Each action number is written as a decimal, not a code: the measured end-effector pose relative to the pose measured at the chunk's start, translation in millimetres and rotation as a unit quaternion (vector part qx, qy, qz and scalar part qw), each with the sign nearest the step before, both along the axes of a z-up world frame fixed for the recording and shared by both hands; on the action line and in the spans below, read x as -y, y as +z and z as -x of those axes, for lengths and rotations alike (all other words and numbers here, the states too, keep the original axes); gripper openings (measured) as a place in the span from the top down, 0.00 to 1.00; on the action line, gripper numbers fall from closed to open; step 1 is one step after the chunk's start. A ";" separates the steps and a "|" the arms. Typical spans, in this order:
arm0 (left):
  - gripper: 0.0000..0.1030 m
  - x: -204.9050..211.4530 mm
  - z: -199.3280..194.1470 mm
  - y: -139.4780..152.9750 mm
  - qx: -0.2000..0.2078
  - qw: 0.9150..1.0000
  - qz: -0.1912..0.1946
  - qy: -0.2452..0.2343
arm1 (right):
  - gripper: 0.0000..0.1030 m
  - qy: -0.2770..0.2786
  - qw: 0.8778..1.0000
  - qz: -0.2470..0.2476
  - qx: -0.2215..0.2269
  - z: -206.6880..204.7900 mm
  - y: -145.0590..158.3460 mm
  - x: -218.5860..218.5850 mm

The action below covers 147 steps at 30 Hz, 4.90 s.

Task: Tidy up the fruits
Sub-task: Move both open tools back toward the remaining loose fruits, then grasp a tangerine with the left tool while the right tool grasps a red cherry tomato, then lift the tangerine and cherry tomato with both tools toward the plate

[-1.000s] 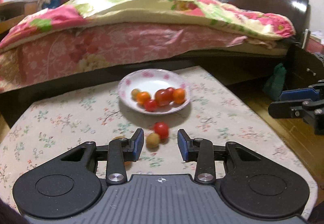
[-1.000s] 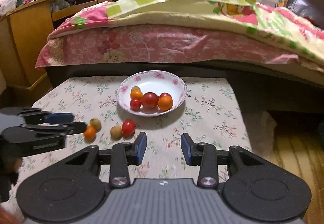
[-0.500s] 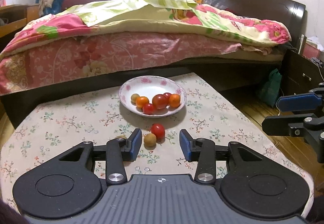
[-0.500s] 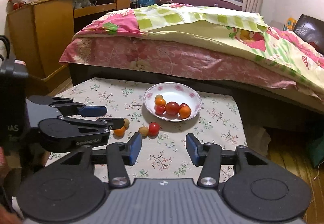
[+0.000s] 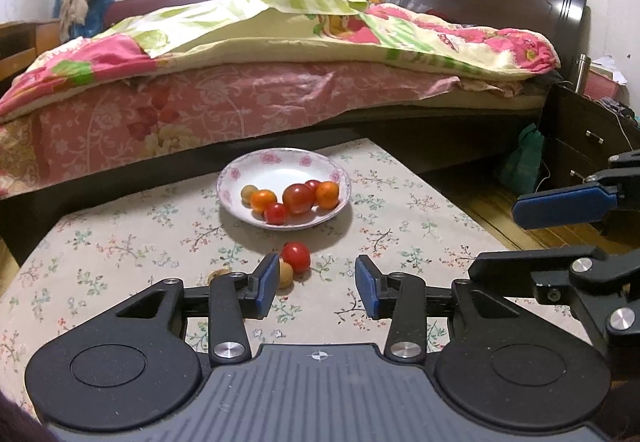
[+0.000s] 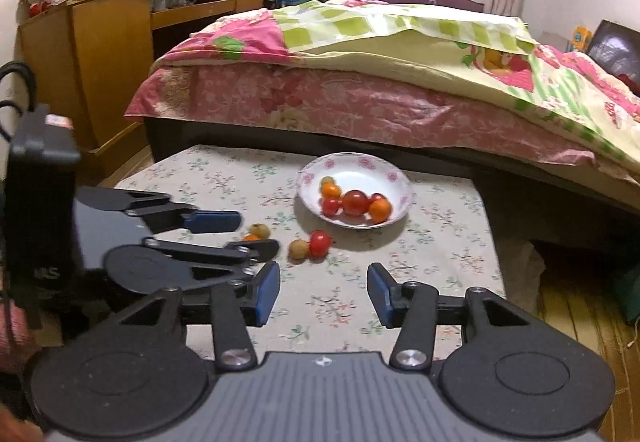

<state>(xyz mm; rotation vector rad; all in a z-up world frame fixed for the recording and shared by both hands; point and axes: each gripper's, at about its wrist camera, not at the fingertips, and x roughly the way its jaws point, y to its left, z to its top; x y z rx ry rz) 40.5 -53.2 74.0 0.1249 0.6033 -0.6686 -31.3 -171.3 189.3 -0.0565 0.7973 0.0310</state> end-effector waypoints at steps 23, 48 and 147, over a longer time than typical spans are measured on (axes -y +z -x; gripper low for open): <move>0.49 8.1 -2.2 -25.9 -0.026 0.999 -0.041 0.001 | 0.54 -0.043 0.998 -0.042 -0.010 -4.5 -48.2 54.1; 0.42 -2.8 -26.0 -36.7 -0.026 0.995 -0.091 0.038 | 0.54 -0.036 0.997 -0.068 -0.027 -39.3 -83.7 66.3; 0.62 44.0 -36.3 -96.4 -0.032 0.989 -0.139 -0.044 | 0.70 0.080 0.992 -0.038 -0.094 -95.0 -165.1 46.5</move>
